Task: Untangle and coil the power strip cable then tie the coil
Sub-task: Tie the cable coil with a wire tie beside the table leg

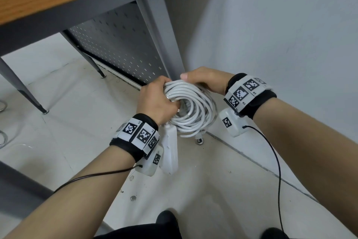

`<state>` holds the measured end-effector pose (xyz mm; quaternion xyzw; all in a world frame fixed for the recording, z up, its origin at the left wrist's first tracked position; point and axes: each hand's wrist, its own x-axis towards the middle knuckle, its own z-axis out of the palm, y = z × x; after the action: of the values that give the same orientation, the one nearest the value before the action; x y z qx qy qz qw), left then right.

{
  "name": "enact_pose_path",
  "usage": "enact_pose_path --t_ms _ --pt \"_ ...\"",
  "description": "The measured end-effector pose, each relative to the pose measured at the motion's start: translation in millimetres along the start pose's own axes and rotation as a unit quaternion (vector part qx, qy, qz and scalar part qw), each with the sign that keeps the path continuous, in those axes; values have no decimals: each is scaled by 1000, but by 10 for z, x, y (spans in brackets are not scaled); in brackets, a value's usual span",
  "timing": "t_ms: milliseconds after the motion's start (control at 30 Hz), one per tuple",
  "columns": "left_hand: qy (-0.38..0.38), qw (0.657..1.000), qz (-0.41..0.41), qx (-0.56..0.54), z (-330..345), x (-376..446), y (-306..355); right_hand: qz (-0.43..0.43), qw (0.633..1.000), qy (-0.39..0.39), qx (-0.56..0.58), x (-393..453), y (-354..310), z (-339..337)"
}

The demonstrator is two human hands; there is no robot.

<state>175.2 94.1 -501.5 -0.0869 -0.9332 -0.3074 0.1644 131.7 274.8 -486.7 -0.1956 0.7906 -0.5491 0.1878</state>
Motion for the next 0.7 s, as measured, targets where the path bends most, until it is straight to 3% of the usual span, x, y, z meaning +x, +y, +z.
enact_pose_path --t_ms 167,400,700 --pt "-3 1000 25 7 -42 -21 37 -1 1000 11 29 65 136 -117" --pt "-6 997 65 41 -70 -19 40 36 993 -86 73 175 236 -168" --pt "-4 995 91 30 -26 18 20 71 991 -118 4 331 256 -157"
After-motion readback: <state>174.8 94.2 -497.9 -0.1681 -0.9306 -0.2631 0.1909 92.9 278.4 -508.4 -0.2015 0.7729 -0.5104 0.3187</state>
